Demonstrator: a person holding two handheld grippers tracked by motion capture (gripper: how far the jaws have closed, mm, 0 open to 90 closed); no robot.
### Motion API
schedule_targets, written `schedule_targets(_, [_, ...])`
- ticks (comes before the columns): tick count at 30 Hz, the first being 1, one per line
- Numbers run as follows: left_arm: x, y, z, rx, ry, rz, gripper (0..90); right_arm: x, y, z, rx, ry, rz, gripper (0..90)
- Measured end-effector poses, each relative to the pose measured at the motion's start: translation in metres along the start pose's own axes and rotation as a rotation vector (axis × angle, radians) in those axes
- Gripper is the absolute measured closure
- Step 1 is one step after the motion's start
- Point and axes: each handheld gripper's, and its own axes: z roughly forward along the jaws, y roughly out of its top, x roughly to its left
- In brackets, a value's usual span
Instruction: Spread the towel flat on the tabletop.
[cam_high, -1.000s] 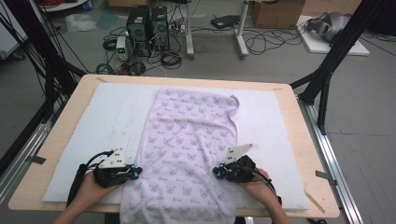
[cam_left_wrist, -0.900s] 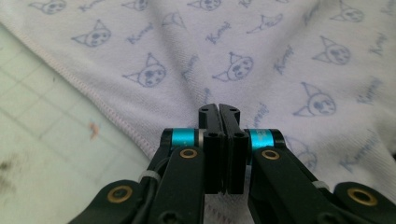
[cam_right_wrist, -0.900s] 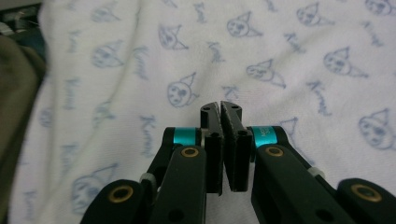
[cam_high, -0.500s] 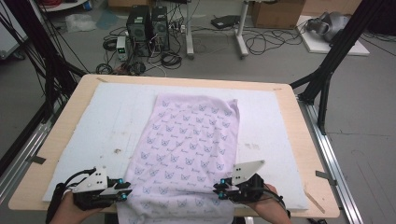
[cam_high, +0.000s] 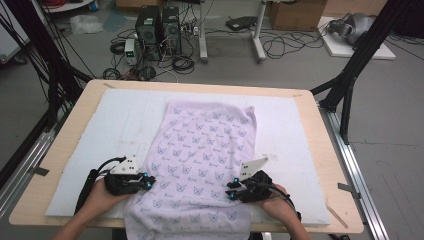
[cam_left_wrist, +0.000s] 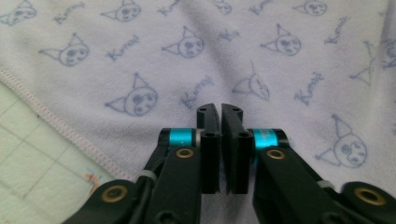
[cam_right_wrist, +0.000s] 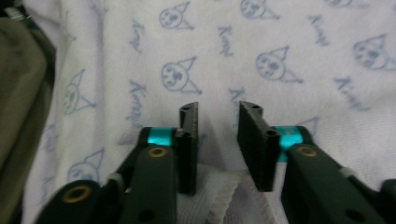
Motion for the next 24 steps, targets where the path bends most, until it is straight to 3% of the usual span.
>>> schedule_targets(3, [-0.008,0.0,-0.004,0.021,0.053,0.015,88.3,0.002,-0.001,-0.001,0.002,0.018,0.009,85.8])
schedule_targets(6, [-0.016,-0.006,-0.013,0.031,0.073,0.01,88.5,0.007,-0.001,-0.002,-0.002,0.013,-0.008,87.6])
schedule_targets(11, [-0.033,-0.017,-0.034,0.023,0.07,0.0,88.5,0.021,-0.002,-0.008,-0.036,0.049,-0.017,87.8])
schedule_targets(16, [-0.058,-0.024,-0.045,0.038,0.062,0.041,88.4,0.043,-0.001,-0.011,-0.029,0.07,-0.054,87.9])
schedule_targets(19, [-0.067,-0.026,-0.05,0.023,0.03,0.063,85.5,0.056,-0.004,-0.015,-0.021,0.155,-0.078,86.3])
schedule_targets(20, [-0.068,-0.025,-0.051,0.018,0.033,0.066,79.4,0.058,-0.005,-0.017,-0.032,0.177,-0.094,81.2])
schedule_targets(21, [-0.066,-0.024,-0.05,0.015,0.043,0.066,71.7,0.06,-0.004,-0.02,-0.039,0.157,-0.099,76.9])
schedule_targets(24, [-0.056,-0.017,-0.046,-0.012,0.055,0.047,63.7,0.048,-0.001,-0.028,-0.076,0.096,-0.067,69.7])
